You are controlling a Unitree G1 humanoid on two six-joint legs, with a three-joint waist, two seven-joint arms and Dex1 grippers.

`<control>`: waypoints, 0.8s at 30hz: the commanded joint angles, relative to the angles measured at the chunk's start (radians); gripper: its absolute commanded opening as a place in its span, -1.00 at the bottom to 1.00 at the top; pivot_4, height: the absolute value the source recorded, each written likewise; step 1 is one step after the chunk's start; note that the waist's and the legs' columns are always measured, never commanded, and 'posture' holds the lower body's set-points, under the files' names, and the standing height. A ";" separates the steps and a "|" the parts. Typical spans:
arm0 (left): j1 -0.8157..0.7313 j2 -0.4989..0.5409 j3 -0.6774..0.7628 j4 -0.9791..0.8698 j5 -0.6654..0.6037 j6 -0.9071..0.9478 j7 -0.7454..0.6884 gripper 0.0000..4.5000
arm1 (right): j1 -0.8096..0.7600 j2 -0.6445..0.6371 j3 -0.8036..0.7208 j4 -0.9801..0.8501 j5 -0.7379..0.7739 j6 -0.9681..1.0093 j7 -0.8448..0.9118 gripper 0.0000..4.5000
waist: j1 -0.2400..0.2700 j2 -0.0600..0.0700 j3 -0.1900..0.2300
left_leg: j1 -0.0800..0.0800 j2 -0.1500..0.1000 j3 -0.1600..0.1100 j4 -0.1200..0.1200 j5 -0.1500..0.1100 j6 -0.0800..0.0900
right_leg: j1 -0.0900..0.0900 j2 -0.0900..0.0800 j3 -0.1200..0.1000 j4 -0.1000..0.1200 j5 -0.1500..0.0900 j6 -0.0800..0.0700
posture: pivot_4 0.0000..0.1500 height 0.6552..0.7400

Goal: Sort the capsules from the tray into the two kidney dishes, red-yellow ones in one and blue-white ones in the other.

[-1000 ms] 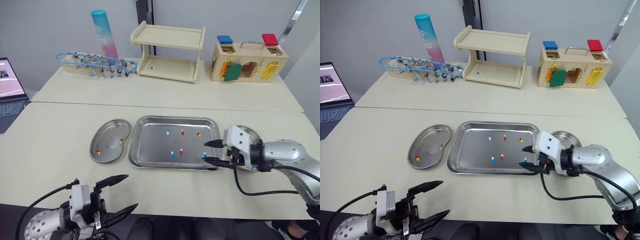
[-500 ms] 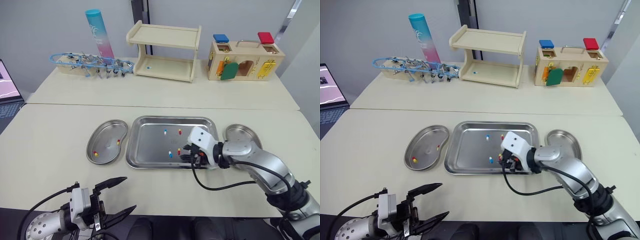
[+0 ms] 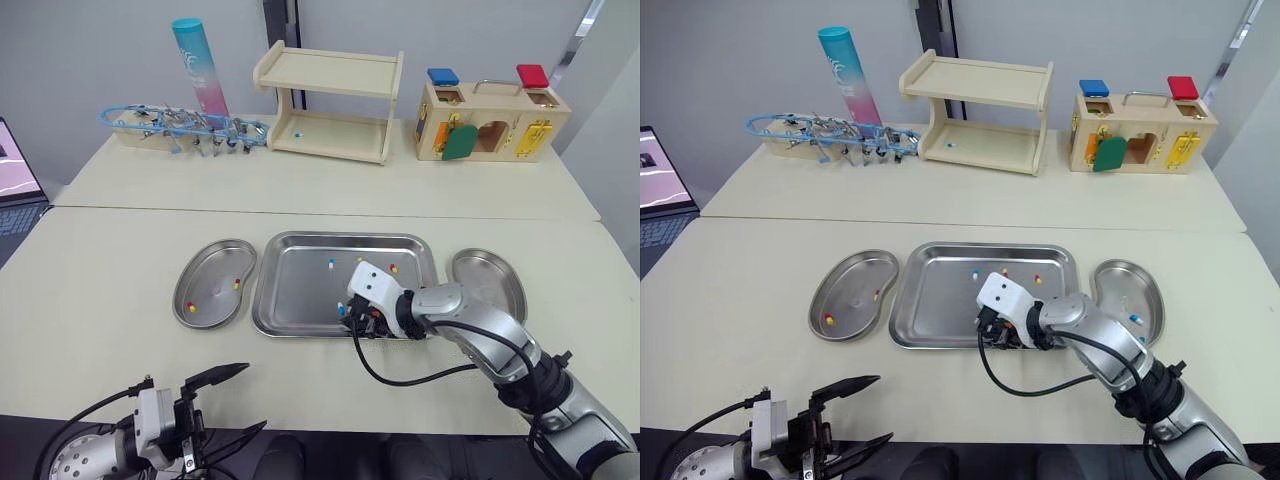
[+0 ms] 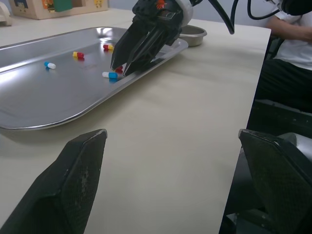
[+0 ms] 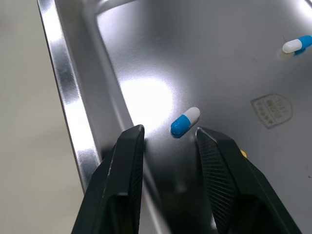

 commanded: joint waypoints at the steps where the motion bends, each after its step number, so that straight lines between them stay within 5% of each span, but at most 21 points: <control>1: 0.012 0.011 0.017 -0.058 -0.036 0.002 0.009 1.00 | -0.022 0.026 0.012 0.011 -0.023 -0.024 -0.010 -0.16 | 0.000 0.000 0.000 | 0.000 0.000 0.000 0.000 0.000 0.000 | 0.000 0.000 0.000 0.000 0.000 0.000 | 1.00 1.00; 15: -0.019 0.026 -0.012 -0.126 -0.011 0.060 0.087 1.00 | -0.034 0.042 0.058 0.087 -0.108 -0.100 0.000 -0.16 | -0.002 0.000 0.000 | 0.000 0.000 0.000 0.000 0.000 0.000 | 0.000 0.000 0.000 0.000 0.000 0.000 | 1.00 1.00; 22: -0.025 0.034 -0.018 -0.167 -0.002 0.094 0.123 1.00 | -0.036 0.034 0.068 0.088 -0.135 -0.134 0.035 -0.95 | -0.002 0.000 0.000 | 0.000 0.000 0.000 0.000 0.000 0.000 | 0.000 0.000 0.000 0.000 0.000 0.000 | 1.00 1.00; 24: -0.028 0.038 -0.016 -0.178 -0.003 0.108 0.129 1.00 | -0.037 0.037 0.064 0.081 -0.136 -0.144 0.047 -0.99 | -0.002 0.000 0.000 | 0.000 0.000 0.000 0.000 0.000 0.000 | 0.000 0.000 0.000 0.000 0.000 0.000 | 1.00 1.00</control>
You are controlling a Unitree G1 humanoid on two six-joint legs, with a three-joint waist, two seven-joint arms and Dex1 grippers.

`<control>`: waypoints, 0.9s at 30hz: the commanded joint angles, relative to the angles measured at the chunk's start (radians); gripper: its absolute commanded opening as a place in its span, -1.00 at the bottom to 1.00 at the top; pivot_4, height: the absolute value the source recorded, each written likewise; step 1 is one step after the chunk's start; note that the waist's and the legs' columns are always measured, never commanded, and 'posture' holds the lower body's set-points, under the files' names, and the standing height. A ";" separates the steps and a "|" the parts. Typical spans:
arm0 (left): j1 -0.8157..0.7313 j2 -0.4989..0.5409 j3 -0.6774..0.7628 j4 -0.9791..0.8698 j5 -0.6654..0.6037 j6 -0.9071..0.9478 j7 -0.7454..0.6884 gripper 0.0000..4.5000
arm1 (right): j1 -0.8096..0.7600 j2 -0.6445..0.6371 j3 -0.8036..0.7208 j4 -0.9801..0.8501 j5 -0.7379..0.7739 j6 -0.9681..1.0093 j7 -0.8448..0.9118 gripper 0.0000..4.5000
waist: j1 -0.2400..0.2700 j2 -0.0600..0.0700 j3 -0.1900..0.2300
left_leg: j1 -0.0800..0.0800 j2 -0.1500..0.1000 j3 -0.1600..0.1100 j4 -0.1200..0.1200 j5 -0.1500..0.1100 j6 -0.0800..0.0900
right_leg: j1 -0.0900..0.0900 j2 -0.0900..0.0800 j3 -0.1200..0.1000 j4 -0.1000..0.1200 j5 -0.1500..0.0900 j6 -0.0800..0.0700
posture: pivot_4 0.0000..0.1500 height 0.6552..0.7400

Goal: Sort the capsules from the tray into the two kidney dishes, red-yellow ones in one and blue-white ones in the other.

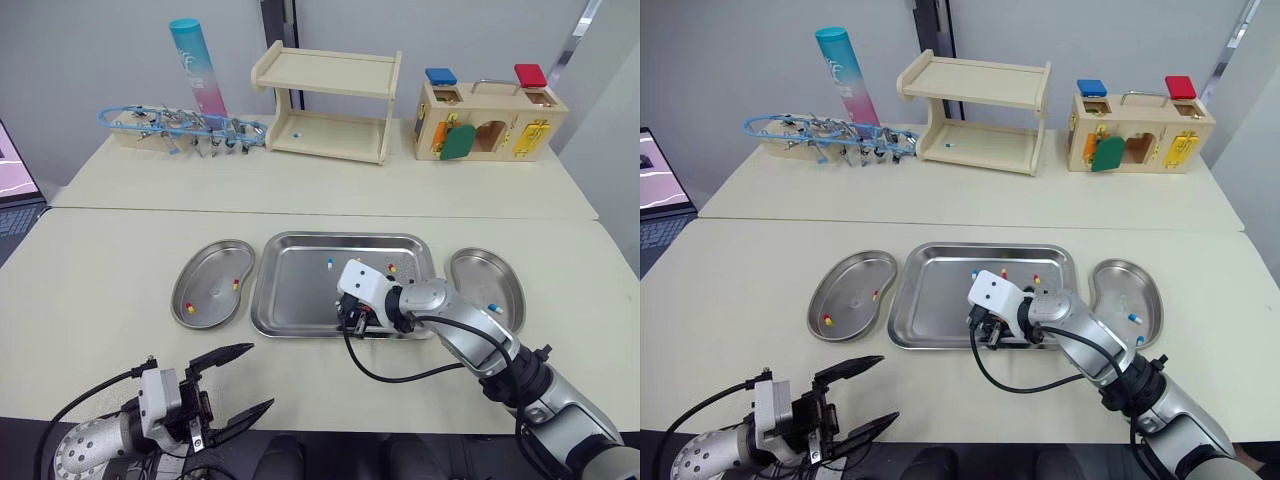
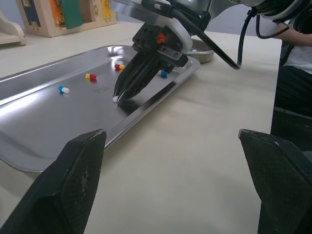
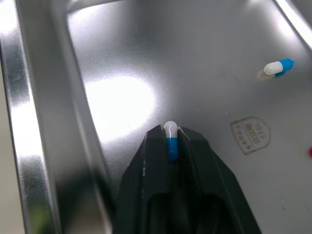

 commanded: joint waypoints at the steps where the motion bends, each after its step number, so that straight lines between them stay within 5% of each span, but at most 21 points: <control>1: -0.001 0.019 -0.003 -0.045 -0.007 0.020 0.014 1.00 | -0.007 0.000 0.007 -0.019 -0.005 -0.021 0.028 -0.99 | 0.000 0.000 0.000 | 0.000 0.000 0.000 0.000 0.000 0.000 | 0.000 0.000 0.000 0.000 0.000 0.000 | 1.00 1.00; 11: -0.005 0.053 -0.022 -0.141 -0.036 0.103 0.004 1.00 | -0.017 -0.047 -0.108 -0.168 0.053 -0.013 0.101 -0.99 | 0.001 0.001 0.001 | -0.001 0.000 0.000 0.000 0.000 0.000 | 0.000 0.000 0.000 0.000 0.000 0.000 | 1.00 1.00; 18: -0.100 0.076 -0.101 -0.261 -0.042 0.222 0.070 1.00 | 0.192 -0.333 -0.406 -0.351 0.178 -0.108 0.248 -0.99 | 0.015 0.000 0.001 | -0.003 0.000 0.000 0.000 0.000 0.000 | 0.000 0.000 -0.001 -0.002 0.000 0.000 | 1.00 1.00; 27: -0.231 0.081 -0.170 -0.394 -0.087 0.391 0.172 1.00 | 0.419 -0.560 -0.667 -0.185 0.149 -0.186 0.254 -0.99 | 0.001 0.001 0.002 | -0.001 0.000 0.001 0.000 0.000 0.000 | 0.001 0.000 0.001 -0.001 0.000 0.000 | 1.00 1.00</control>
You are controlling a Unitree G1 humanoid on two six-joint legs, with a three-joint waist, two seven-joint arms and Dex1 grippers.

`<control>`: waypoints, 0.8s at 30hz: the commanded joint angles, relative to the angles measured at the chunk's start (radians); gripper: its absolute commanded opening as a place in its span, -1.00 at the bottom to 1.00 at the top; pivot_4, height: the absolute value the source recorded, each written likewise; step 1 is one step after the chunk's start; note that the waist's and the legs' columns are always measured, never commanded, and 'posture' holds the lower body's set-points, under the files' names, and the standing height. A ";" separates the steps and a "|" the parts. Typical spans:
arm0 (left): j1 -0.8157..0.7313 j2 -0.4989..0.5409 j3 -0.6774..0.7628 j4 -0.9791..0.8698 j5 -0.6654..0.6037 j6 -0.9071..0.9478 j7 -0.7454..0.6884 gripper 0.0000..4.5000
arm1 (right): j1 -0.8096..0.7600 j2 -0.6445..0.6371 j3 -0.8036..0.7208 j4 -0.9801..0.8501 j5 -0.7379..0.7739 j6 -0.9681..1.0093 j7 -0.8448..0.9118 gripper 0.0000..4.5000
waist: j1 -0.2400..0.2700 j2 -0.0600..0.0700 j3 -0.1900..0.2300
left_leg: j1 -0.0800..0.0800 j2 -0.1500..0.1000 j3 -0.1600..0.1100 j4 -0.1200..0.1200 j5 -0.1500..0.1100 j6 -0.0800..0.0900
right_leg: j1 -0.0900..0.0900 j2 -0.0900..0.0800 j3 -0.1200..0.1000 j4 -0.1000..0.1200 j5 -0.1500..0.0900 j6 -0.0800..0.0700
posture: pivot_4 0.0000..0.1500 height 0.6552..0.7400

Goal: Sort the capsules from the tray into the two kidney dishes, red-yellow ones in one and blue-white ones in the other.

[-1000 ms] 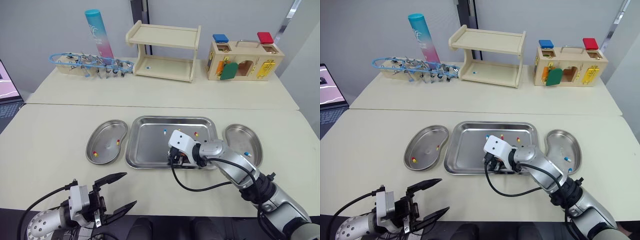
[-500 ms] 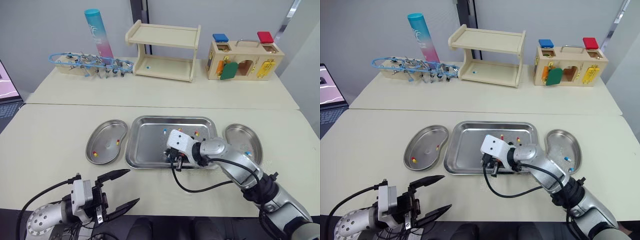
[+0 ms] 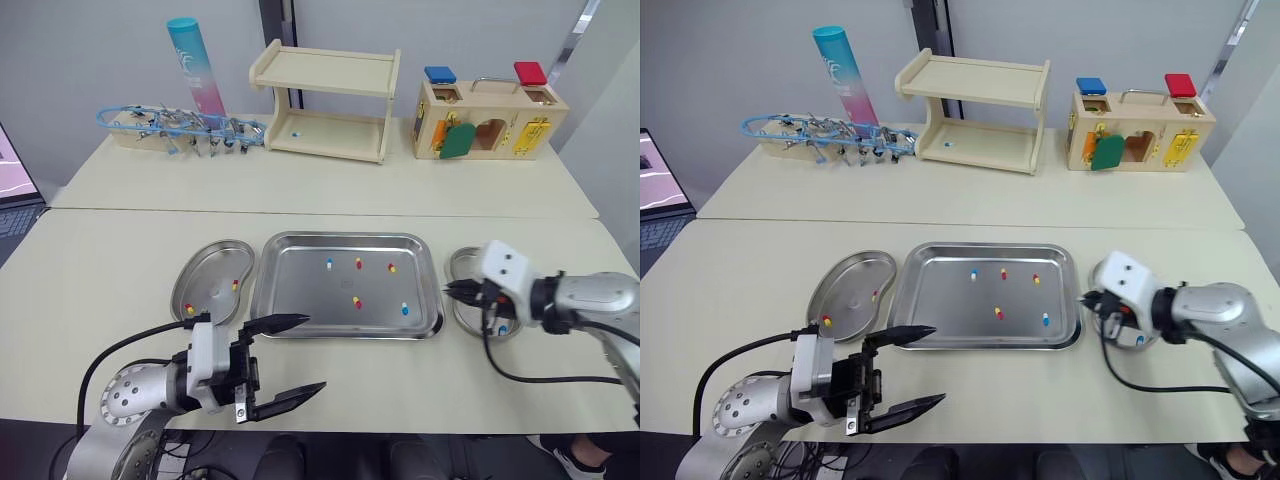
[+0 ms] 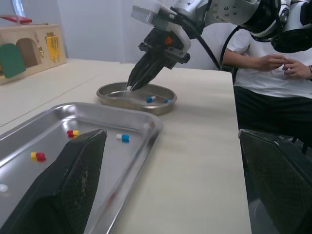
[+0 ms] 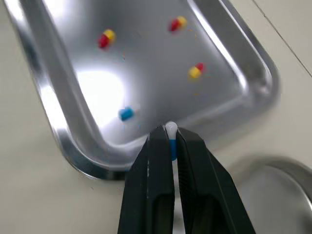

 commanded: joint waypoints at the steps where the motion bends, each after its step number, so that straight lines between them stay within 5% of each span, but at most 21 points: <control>1: -0.043 0.010 -0.013 -0.061 -0.035 0.048 0.031 1.00 | 0.028 -0.032 -0.031 0.059 -0.044 -0.066 -0.018 -0.99 | 0.000 0.000 0.000 | 0.000 0.000 0.000 0.000 0.000 0.000 | 0.000 0.000 0.000 0.000 0.000 0.000 | 1.00 1.00; 6: -0.098 0.016 -0.012 -0.067 -0.050 0.103 0.051 1.00 | 0.045 -0.049 -0.002 0.132 -0.077 -0.078 -0.017 -0.99 | 0.002 0.000 0.000 | 0.000 0.000 0.000 0.000 0.000 0.000 | 0.000 0.000 0.000 0.000 0.000 0.000 | 1.00 1.00; 15: -0.066 0.030 0.015 -0.080 -0.061 0.120 0.048 1.00 | 0.033 -0.060 -0.028 0.152 -0.064 -0.099 -0.007 0.11 | 0.003 0.000 0.001 | 0.000 0.000 0.000 0.000 0.000 0.000 | 0.000 0.000 0.000 0.000 0.000 0.000 | 1.00 1.00; 24: 0.024 0.031 0.042 -0.013 -0.017 -0.009 -0.032 1.00 | 0.080 -0.072 -0.086 0.175 -0.064 -0.239 0.035 0.11 | 0.007 0.001 0.001 | 0.000 0.000 0.001 0.000 0.000 0.000 | 0.001 0.000 0.000 -0.001 0.000 0.000 | 1.00 1.00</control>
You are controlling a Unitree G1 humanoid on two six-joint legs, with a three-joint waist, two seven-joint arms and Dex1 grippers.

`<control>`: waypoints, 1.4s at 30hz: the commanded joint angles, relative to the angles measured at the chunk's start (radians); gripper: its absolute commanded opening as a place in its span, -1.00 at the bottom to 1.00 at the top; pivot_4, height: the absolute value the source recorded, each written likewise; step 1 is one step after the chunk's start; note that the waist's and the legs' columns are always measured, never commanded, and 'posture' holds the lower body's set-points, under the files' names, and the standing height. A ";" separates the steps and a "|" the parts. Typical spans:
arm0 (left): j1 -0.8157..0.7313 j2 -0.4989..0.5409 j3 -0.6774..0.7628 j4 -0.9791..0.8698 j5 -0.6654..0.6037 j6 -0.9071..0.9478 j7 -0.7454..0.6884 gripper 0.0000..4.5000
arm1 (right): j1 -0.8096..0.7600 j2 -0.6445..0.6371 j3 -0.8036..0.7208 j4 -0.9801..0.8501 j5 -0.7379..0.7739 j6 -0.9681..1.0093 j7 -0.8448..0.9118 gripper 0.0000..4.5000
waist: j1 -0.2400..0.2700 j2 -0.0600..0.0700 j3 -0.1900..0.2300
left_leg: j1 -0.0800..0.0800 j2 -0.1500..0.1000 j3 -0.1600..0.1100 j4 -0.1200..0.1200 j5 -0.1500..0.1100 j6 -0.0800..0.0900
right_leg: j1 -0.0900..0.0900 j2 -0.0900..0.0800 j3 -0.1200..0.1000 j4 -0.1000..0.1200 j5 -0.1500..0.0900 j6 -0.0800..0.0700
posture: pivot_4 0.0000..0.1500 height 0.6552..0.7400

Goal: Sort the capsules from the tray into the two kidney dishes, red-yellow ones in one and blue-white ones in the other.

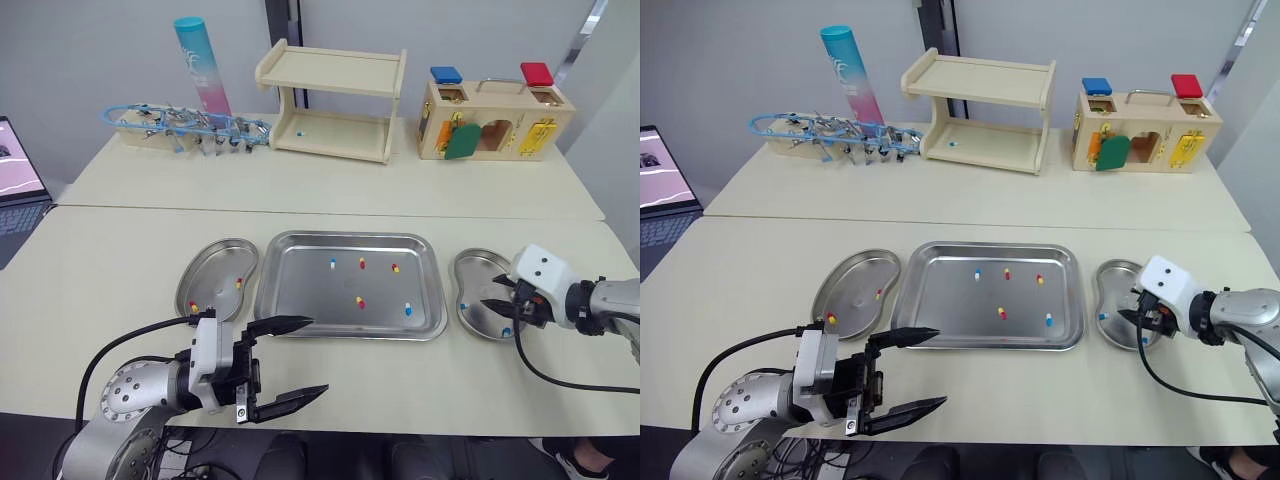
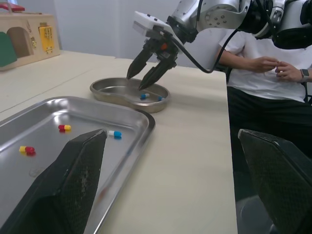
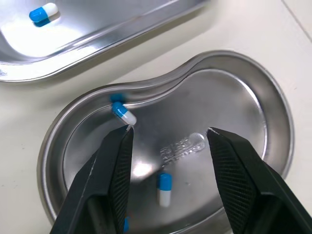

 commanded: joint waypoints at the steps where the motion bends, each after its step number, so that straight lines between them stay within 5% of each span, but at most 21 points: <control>1: 0.013 0.002 0.028 -0.005 0.004 -0.043 -0.011 1.00 | 0.017 -0.016 -0.054 -0.004 0.003 -0.091 0.018 0.11 | 0.000 0.000 0.000 | 0.000 0.000 0.000 0.000 0.000 0.000 | 0.000 0.000 0.000 0.000 0.000 0.000 | 1.00 1.00; 8: 0.161 -0.028 0.120 0.130 0.047 -0.193 -0.043 1.00 | 0.146 0.031 -0.271 0.044 0.127 -0.379 0.144 0.11 | -0.002 0.000 0.001 | 0.000 0.000 0.001 -0.001 0.000 0.000 | 0.000 0.000 0.000 -0.002 0.000 0.000 | 1.00 1.00; 22: 0.231 -0.119 0.162 0.299 0.092 -0.373 -0.020 1.00 | 0.429 0.039 -0.554 0.261 0.141 -0.487 0.229 0.11 | 0.000 0.000 0.001 | 0.003 0.000 0.001 0.000 0.000 0.000 | 0.004 0.000 0.000 -0.002 0.000 0.000 | 1.00 1.00; 30: 0.222 -0.133 0.206 0.411 0.087 -0.415 -0.008 1.00 | 0.530 0.078 -0.567 0.246 0.159 -0.476 0.232 0.98 | -0.004 0.001 0.000 | 0.005 0.000 0.001 0.000 0.000 0.000 | 0.006 0.000 0.000 -0.002 0.000 0.000 | 1.00 1.00; 42: 0.158 -0.107 0.498 0.593 0.070 -0.273 0.336 1.00 | 0.474 0.091 -0.504 0.319 0.128 -0.533 0.199 0.98 | -0.003 0.000 0.001 | 0.005 0.000 0.000 0.000 0.000 0.000 | 0.007 0.000 -0.001 -0.003 0.000 0.000 | 1.00 1.00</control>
